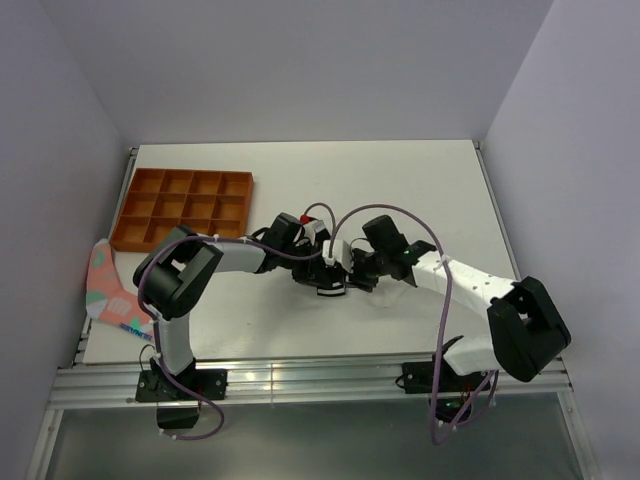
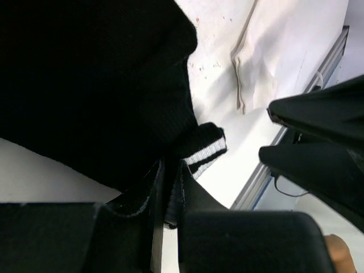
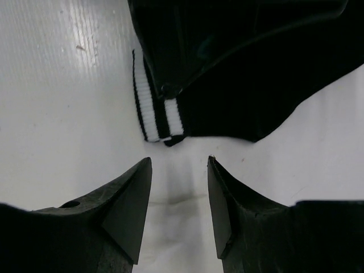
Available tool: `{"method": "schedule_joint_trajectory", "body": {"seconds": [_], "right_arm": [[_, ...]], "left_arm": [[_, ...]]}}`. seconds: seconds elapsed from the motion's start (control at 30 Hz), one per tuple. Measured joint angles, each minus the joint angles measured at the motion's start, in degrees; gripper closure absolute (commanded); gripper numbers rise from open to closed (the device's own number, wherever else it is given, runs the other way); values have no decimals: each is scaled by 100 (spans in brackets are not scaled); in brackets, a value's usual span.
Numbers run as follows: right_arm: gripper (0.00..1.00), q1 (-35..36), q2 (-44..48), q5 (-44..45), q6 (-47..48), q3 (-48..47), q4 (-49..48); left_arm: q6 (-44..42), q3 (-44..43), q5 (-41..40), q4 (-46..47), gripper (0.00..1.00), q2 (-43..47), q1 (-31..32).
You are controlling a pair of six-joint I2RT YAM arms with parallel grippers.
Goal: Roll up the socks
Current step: Roll the sock at the center of the board.
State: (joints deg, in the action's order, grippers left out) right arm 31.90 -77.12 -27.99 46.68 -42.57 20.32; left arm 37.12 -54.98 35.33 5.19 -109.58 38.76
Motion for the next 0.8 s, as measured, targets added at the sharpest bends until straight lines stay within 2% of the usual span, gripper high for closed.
{"method": "schedule_joint_trajectory", "body": {"seconds": [0.33, 0.8], "right_arm": [[49, 999, -39, 605, 146, 188, -671], [48, 1700, -527, 1416, 398, 291, -981]], "left_arm": [[2, -2, 264, -149, 100, -44, -55], [-4, -33, 363, -166, 100, -90, -90]]}}
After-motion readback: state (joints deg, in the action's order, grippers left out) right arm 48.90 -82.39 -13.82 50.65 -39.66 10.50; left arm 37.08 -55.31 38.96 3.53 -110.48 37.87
